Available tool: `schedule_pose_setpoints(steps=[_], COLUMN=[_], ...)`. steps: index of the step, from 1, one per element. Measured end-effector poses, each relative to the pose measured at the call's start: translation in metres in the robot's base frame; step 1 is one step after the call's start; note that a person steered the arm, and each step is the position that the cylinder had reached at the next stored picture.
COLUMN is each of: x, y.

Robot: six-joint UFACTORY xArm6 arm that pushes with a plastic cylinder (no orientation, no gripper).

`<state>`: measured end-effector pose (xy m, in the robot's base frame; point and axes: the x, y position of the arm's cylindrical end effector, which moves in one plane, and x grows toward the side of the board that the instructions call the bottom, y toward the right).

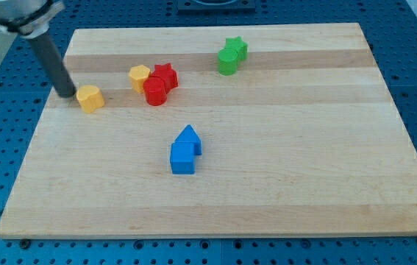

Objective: Separate the hexagon from red blocks

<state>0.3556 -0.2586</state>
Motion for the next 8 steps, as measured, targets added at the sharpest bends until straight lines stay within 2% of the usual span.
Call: schedule_pose_setpoints(steps=[2,4,8], x=[-0.069,-0.069,-0.036], y=[0.076,0.150,0.160])
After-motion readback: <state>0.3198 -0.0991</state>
